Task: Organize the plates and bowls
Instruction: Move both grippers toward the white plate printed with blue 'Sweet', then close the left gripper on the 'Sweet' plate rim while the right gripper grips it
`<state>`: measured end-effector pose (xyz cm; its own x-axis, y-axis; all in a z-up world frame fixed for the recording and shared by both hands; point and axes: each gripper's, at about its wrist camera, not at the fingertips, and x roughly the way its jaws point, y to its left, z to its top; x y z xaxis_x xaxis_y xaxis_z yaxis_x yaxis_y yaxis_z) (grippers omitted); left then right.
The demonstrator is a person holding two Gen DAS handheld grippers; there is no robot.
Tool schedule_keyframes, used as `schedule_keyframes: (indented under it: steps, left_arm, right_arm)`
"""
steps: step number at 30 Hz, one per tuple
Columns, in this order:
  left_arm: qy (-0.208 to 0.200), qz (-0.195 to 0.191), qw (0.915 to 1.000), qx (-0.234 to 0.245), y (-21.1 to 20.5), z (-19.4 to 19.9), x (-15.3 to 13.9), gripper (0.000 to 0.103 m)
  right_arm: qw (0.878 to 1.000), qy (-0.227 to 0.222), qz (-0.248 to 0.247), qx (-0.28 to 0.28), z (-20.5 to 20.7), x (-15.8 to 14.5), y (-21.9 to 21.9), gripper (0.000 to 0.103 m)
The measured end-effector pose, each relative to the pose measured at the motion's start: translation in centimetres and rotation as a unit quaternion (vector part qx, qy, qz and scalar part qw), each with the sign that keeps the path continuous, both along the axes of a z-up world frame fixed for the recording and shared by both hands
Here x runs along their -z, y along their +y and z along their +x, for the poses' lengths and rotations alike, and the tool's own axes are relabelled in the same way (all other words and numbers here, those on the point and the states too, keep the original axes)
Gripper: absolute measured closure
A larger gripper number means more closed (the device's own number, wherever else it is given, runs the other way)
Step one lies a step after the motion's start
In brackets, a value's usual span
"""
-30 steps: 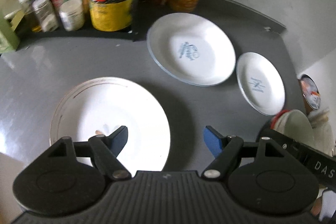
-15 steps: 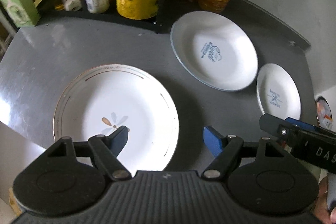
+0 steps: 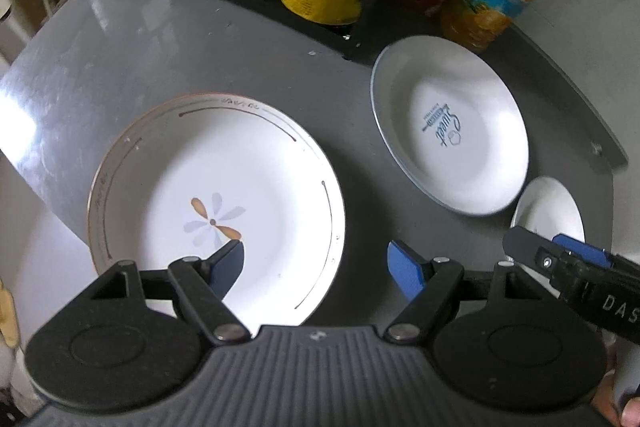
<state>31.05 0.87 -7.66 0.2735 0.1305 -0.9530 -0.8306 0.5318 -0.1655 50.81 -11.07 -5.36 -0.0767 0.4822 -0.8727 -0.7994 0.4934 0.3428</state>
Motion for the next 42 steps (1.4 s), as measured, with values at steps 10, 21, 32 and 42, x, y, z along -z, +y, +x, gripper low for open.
schedule_keyframes:
  steps: [10,21,32,42]
  left_arm:
    - [-0.047,-0.010,0.9967,-0.065,0.2,1.7,1.2,0.027]
    - [-0.092,-0.018,0.9912,-0.093,1.8,3.8,2.6,0.041]
    - [-0.121,-0.054,0.9859,-0.102,5.0,5.9,4.6,0.062]
    - [-0.139,-0.086,0.9803,-0.111,6.6,7.2,6.7,0.076]
  right_arm:
    - [0.999,-0.016,-0.004,-0.039,2.8,1.2,1.8,0.022]
    - [1.000,-0.006,0.003,-0.013,7.1,2.9,2.7,0.033]
    - [0.996,0.056,-0.006,0.069,12.2,6.6,3.3,0.058]
    - [0.989,0.101,-0.008,0.103,14.4,8.9,3.9,0.069]
